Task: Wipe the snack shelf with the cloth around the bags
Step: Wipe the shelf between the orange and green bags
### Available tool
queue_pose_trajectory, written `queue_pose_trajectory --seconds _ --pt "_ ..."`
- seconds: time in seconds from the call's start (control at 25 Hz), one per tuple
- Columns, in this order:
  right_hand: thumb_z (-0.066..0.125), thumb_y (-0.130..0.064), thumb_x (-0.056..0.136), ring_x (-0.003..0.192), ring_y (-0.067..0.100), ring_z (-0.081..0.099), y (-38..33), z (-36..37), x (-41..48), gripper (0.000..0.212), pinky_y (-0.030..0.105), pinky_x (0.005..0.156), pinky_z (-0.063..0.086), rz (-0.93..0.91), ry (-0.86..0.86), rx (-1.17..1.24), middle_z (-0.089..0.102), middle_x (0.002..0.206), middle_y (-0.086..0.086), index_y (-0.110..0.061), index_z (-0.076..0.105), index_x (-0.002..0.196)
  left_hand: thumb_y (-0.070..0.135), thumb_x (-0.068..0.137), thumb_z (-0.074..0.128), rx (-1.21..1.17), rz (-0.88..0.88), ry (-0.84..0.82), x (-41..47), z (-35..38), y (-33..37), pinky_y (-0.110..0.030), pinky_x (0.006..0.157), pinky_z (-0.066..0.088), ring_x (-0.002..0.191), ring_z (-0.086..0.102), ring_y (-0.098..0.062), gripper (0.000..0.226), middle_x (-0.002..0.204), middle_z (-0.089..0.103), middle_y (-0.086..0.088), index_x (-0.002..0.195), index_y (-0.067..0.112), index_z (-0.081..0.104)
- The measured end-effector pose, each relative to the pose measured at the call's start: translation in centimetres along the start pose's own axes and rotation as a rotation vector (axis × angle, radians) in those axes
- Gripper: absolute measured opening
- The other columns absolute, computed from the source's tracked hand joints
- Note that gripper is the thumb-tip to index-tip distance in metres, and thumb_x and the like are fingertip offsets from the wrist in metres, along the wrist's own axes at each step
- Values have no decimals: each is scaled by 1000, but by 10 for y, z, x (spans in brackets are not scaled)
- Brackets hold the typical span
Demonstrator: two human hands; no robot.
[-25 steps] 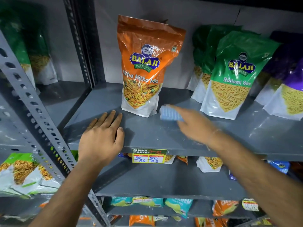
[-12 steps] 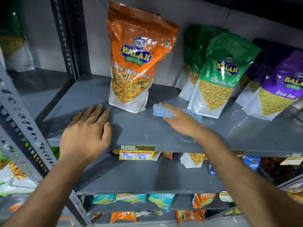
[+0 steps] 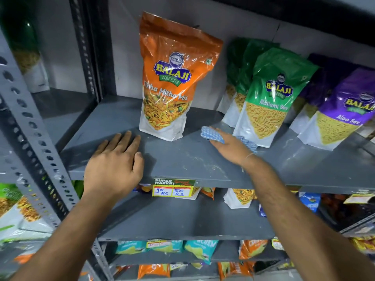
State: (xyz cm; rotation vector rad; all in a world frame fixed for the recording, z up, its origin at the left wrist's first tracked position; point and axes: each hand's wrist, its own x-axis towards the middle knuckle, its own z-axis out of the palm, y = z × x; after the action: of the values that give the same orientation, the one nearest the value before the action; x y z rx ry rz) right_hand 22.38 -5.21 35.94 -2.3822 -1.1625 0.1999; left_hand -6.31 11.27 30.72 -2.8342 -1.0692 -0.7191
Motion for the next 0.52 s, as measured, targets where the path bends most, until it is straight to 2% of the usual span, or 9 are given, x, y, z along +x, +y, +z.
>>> queue_pose_trajectory --seconds 0.08,0.16,0.24,0.28,0.32,0.4,0.44,0.52 --pt "51 -32 103 152 17 29 -3 7 -22 55 31 124 21 -33 -50 20 32 163 -6 -35 32 155 36 97 29 2 -7 3 0 1 -1 -53 118 40 143 51 -33 60 153 55 -14 146 16 57" --pt "53 -25 101 152 6 23 -22 15 -64 59 21 123 13 -143 -93 54 31 162 -14 -40 32 153 37 97 29 -7 -11 3 0 1 -1 -52 118 40 144 50 -32 60 154 55 -13 146 16 57" --pt "56 -12 97 148 -6 26 -42 27 -114 64 12 120 11 -279 -154 86 37 158 -21 -41 37 151 37 98 28 -16 -14 3 -2 0 0 -52 119 39 145 49 -32 60 155 54 -13 147 17 56" --pt "57 -7 95 143 -8 34 -49 27 -131 64 13 120 18 -321 -160 121 45 153 -22 -40 43 148 38 98 28 -17 -18 4 -2 0 0 -52 119 39 145 49 -31 61 155 54 -12 148 18 56" --pt "56 -5 94 135 -8 47 -57 20 -137 59 15 116 30 -317 -129 172 56 144 -20 -38 50 142 38 97 28 -19 -21 1 -1 -1 0 -52 120 39 145 49 -31 61 155 54 -13 148 18 55" --pt "53 -5 95 109 6 66 -64 5 -117 48 27 98 50 -224 92 212 72 119 -9 -34 58 132 37 97 28 -22 -16 -3 -1 -1 -1 -52 120 39 145 49 -32 61 155 54 -13 147 17 56" --pt "51 -7 95 102 16 67 -64 0 -97 44 32 90 52 -168 210 170 73 113 -2 -32 58 131 37 97 28 -25 -17 -7 -1 -1 -1 -51 120 39 145 49 -31 61 155 54 -13 147 17 56" --pt "48 -11 97 106 28 65 -67 1 -59 41 35 86 50 -71 261 68 71 118 8 -25 56 135 37 97 28 -38 -17 -16 -1 -3 0 -52 120 39 145 49 -31 61 155 54 -13 147 17 56"
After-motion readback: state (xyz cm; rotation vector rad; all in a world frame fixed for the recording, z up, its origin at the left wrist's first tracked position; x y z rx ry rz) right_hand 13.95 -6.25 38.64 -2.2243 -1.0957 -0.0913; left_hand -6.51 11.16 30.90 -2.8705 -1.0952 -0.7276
